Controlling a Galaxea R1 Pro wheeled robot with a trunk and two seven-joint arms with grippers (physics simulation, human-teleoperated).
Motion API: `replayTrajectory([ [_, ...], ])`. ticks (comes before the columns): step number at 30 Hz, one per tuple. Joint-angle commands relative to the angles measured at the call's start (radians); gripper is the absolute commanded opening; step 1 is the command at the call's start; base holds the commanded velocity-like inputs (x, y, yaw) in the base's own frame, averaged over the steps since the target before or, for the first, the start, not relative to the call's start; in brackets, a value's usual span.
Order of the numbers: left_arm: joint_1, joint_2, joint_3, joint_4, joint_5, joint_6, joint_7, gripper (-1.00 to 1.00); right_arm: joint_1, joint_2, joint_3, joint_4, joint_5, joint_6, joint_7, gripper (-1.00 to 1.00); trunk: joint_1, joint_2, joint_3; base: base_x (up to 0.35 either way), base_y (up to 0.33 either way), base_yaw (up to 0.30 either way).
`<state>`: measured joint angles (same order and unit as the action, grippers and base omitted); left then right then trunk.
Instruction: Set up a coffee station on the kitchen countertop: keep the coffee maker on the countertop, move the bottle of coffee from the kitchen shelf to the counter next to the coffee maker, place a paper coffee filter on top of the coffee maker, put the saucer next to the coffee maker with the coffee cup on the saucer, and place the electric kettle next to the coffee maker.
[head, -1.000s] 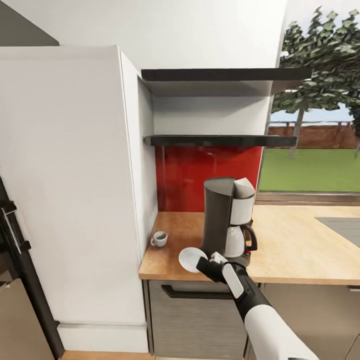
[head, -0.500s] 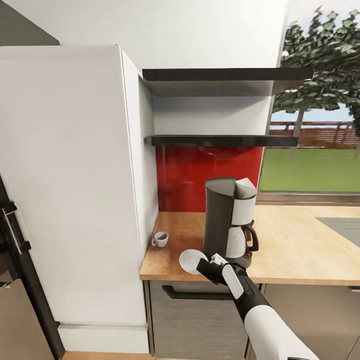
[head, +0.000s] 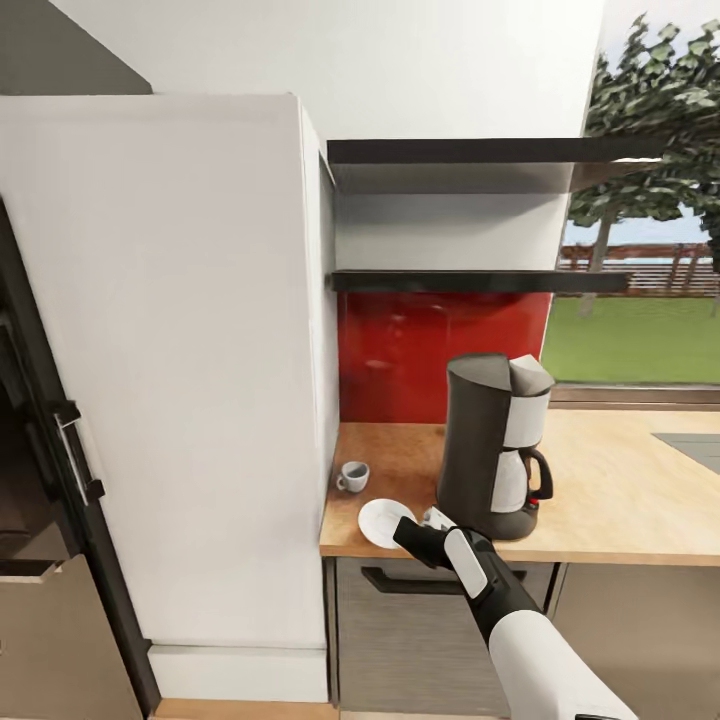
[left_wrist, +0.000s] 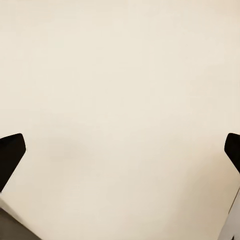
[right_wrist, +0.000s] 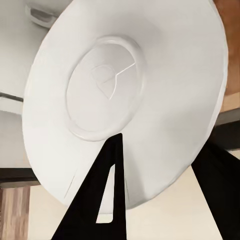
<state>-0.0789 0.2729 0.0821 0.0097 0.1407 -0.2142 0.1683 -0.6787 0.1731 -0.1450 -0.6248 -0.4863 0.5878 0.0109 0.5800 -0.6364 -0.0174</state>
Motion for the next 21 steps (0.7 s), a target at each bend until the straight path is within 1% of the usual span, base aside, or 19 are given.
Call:
replayTrajectory([
  [1,-0.001,0.0,0.007,0.001,0.002,-0.004,0.0,1.0,-0.001,0.001,-0.007,-0.001,-0.002,0.006,0.001,-1.0,0.0,-0.002,-0.002,0.0,0.089,0.0],
  [13,0.001,0.0,0.008,0.003,0.002,-0.004,0.001,1.0,-0.001,0.001,-0.007,0.0,0.0,0.006,0.001,-1.0,0.0,-0.002,-0.002,0.0,0.014,0.0],
  [16,0.003,0.002,0.008,0.001,0.002,-0.005,0.0,1.0,-0.001,0.001,-0.006,0.0,0.0,0.006,0.001,-1.0,0.0,-0.002,-0.002,0.087,0.153,-0.206],
  [21,0.004,0.001,0.008,0.002,0.002,-0.004,0.005,1.0,-0.001,0.001,-0.006,0.0,0.0,0.006,0.001,-1.0,0.0,-0.002,-0.002,0.162,0.244,-0.285],
])
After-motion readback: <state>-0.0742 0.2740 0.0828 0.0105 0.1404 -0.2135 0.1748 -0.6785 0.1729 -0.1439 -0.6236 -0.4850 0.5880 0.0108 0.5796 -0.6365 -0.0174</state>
